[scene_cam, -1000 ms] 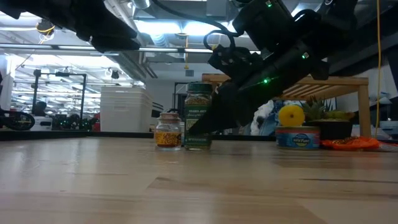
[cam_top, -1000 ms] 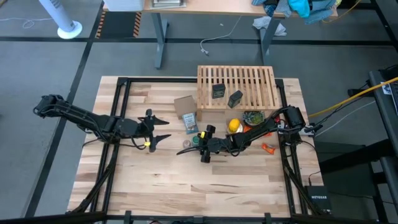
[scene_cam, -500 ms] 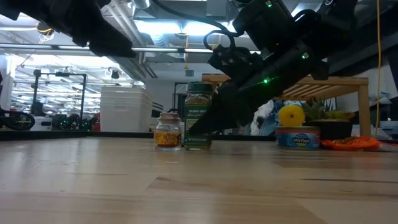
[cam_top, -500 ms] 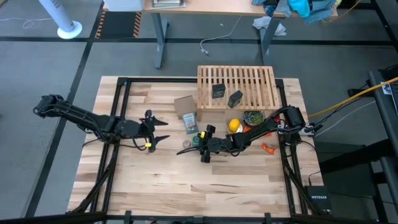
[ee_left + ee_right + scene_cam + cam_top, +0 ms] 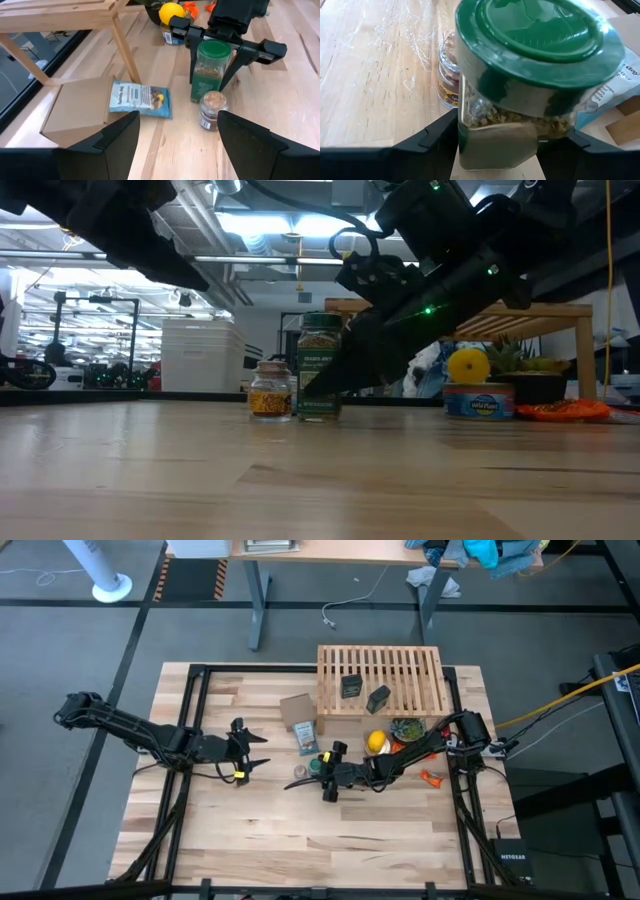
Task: Shelf spices
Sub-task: Remove the green seasoning bottle from the shelf
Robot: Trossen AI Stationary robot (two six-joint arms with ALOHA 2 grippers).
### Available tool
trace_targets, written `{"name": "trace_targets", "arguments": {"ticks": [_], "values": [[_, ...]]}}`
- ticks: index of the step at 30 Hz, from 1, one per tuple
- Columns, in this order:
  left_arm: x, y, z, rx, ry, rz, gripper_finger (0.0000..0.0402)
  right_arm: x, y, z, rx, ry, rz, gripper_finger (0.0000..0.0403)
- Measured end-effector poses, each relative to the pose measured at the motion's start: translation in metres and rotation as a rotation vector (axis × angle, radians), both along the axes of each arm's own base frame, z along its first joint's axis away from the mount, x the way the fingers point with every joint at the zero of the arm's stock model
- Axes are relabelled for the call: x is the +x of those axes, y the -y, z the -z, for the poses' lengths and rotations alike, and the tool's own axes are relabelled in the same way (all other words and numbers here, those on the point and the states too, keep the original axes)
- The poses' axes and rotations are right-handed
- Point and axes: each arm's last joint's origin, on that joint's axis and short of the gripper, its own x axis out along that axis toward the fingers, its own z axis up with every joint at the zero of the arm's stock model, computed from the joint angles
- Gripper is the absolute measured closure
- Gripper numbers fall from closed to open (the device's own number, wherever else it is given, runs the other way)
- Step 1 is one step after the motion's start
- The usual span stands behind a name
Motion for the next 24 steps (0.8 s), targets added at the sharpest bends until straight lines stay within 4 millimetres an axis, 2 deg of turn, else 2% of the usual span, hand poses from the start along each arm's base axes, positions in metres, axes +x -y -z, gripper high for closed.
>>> {"name": "trace_targets", "arguments": {"ticks": [10, 14, 24], "values": [[-0.001, 0.000, 0.002, 0.006, -0.024, 0.000, 0.0141, 0.000, 0.000, 0.000, -0.008, 0.004, 0.016, 0.0173], [-0.001, 0.000, 0.002, 0.006, -0.024, 0.000, 0.0141, 0.001, -0.001, 0.000, 0.063, 0.013, -0.023, 0.0173], [-0.001, 0.000, 0.002, 0.006, -0.023, 0.000, 0.0141, 0.004, 0.012, 0.000, 0.188, 0.011, -0.043, 0.0173]]}}
